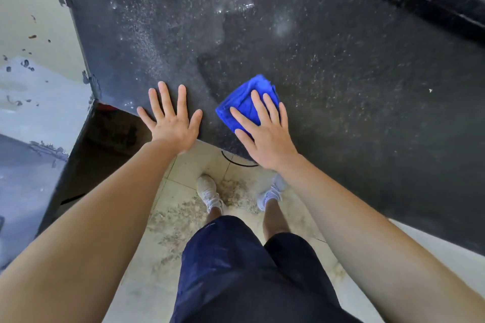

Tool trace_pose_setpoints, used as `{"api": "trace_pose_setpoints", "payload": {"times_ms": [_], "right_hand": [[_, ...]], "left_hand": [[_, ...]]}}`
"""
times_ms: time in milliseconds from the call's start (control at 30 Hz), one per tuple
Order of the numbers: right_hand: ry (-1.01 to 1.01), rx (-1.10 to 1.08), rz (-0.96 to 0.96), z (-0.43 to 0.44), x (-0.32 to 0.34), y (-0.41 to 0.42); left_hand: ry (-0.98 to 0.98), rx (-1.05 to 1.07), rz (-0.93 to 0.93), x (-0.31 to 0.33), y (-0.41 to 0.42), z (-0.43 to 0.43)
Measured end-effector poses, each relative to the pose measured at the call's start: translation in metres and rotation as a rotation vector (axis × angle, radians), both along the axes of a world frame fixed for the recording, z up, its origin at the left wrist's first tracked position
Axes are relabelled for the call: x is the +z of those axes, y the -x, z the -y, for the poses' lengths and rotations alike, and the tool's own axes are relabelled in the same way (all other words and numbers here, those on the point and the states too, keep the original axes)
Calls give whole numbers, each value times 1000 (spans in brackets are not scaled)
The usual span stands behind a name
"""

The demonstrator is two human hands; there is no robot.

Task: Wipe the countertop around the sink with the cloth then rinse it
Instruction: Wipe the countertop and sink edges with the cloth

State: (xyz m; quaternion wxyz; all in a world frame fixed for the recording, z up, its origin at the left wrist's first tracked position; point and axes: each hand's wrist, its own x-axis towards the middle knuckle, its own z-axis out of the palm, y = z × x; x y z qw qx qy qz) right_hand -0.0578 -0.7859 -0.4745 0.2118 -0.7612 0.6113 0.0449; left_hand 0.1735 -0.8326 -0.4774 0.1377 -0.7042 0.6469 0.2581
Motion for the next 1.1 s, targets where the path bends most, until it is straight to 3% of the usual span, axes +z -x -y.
{"api": "trace_pose_setpoints", "payload": {"times_ms": [200,367,500,800,1100], "right_hand": [[-68,91,-89,-106,6,53],[-83,79,-155,-104,9,45],[-44,88,-213,-101,10,38],[-79,112,-129,14,9,-54],[-157,66,-130,159,15,-134]], "left_hand": [[52,-22,-45,-3,-3,-4],[107,-49,-111,0,-21,-14],[204,38,-57,1,-50,-12],[201,154,18,-3,-122,35],[50,182,29,-2,-130,55]]}}
